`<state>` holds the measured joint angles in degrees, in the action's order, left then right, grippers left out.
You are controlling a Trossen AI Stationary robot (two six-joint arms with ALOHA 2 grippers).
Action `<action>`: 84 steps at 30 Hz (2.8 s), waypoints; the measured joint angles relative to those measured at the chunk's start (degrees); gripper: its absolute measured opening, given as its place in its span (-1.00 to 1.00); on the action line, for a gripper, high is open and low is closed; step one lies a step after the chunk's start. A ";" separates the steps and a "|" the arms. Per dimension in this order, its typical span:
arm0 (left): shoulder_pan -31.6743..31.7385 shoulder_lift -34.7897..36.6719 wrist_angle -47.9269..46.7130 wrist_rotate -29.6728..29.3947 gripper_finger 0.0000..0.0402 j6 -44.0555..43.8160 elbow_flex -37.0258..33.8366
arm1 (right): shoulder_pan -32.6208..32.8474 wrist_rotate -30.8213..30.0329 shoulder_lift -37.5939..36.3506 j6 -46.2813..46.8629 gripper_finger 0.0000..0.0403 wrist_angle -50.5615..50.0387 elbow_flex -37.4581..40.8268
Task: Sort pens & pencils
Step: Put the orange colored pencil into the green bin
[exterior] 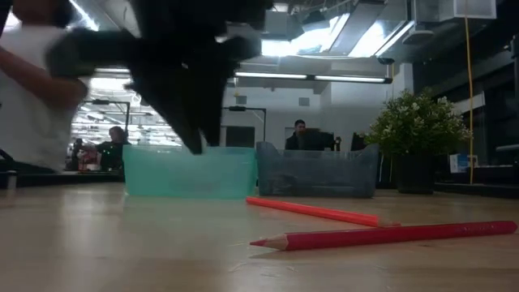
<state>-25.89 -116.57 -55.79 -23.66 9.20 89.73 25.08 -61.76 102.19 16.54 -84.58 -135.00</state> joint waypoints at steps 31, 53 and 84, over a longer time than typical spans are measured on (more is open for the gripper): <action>7.07 -6.58 16.10 4.89 -0.55 24.69 0.02 | -10.34 1.59 -0.41 -15.53 -0.91 6.10 0.09; 9.01 -6.58 19.14 9.38 -0.55 26.45 0.02 | -10.34 3.08 -0.39 -15.77 -0.91 7.18 0.09; 9.89 -9.49 20.64 15.10 -0.93 25.35 0.17 | -10.32 3.50 -0.39 -15.37 -0.91 7.24 0.11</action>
<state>-16.00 -126.06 -35.16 -8.56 34.56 89.91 14.76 -58.26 101.80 1.17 -77.34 -134.89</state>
